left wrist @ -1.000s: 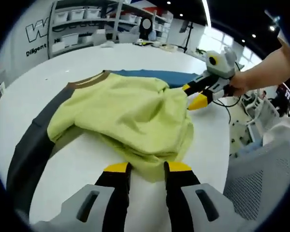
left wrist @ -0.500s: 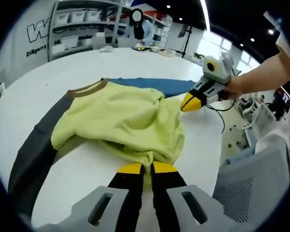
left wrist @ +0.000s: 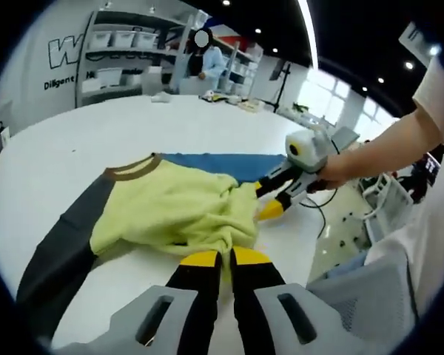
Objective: Fold the garment on the visible template until the final outline fits inside the template.
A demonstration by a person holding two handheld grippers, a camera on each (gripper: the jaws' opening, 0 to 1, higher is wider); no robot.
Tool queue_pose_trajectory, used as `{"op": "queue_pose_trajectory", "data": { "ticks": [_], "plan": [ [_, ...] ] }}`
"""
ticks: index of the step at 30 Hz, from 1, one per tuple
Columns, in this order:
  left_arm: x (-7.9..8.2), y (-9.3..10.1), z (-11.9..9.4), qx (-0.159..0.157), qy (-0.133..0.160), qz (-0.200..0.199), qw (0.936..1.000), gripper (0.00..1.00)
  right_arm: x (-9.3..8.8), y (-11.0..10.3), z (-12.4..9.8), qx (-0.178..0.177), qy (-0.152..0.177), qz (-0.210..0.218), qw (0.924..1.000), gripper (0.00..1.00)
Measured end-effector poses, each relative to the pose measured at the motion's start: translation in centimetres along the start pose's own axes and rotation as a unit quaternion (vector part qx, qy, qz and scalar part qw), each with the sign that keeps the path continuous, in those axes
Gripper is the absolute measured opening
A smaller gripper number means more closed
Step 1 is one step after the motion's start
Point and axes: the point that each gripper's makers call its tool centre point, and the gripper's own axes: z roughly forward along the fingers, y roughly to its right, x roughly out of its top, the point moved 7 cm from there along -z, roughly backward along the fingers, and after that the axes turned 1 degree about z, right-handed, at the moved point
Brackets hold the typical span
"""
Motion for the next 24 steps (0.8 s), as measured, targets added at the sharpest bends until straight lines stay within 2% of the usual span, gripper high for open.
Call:
{"op": "queue_pose_trajectory", "data": {
  "ticks": [2, 4, 5, 7, 8, 9, 11, 13, 16, 17, 19, 21, 24],
  "plan": [
    [0.5, 0.0, -0.2, 0.0, 0.007, -0.005, 1.0, 0.06, 0.3, 0.3, 0.3, 0.006, 0.01, 0.009, 0.9999, 0.33],
    [1.0, 0.0, -0.4, 0.0, 0.014, -0.009, 0.9999, 0.06, 0.4, 0.1, 0.5, 0.019, 0.011, 0.008, 0.9997, 0.42],
    [1.2, 0.0, -0.5, 0.0, 0.017, -0.011, 0.9998, 0.06, 0.6, -0.1, 0.6, 0.03, 0.01, 0.01, 0.9994, 0.5],
    [1.7, -0.1, -0.7, 0.0, 0.025, -0.017, 0.9995, 0.06, 0.7, -0.4, 0.8, 0.046, 0.012, 0.004, 0.9989, 0.51],
    [1.9, -0.1, -0.8, 0.002, 0.028, -0.018, 0.9995, 0.06, 0.8, -0.6, 0.8, 0.052, 0.013, 0.005, 0.9986, 0.47],
    [2.0, -0.1, -0.8, 0.002, 0.028, -0.018, 0.9994, 0.06, 1.0, -0.7, 0.8, 0.059, 0.018, -0.002, 0.9981, 0.39],
    [2.1, -0.1, -0.9, 0.005, 0.029, -0.016, 0.9994, 0.06, 1.4, -1.1, 0.8, 0.072, 0.021, 0.01, 0.9972, 0.24],
    [2.3, -0.1, -1.0, 0.006, 0.034, -0.022, 0.9992, 0.06, 1.5, -1.4, 0.8, 0.079, 0.025, 0.015, 0.9964, 0.19],
    [2.8, 0.1, -1.2, 0.007, 0.042, -0.028, 0.9987, 0.06, 1.7, -1.8, 0.5, 0.095, 0.027, 0.029, 0.9947, 0.06],
    [3.0, 0.2, -1.3, 0.007, 0.044, -0.029, 0.9986, 0.06, 1.7, -1.8, 0.2, 0.099, 0.023, 0.064, 0.9927, 0.04],
    [3.3, 0.3, -1.5, 0.006, 0.047, -0.033, 0.9983, 0.06, 2.1, -1.7, -0.3, 0.108, 0.039, 0.068, 0.991, 0.0],
    [3.8, 0.6, -1.8, -0.002, 0.051, -0.043, 0.9978, 0.06, 2.1, -1.6, -1.2, 0.111, 0.031, 0.103, 0.988, 0.0],
    [3.9, 1.4, -2.2, -0.015, 0.042, -0.047, 0.9979, 0.06, 2.4, -1.4, -2.4, 0.108, 0.028, 0.097, 0.989, 0.0]
  ]
}}
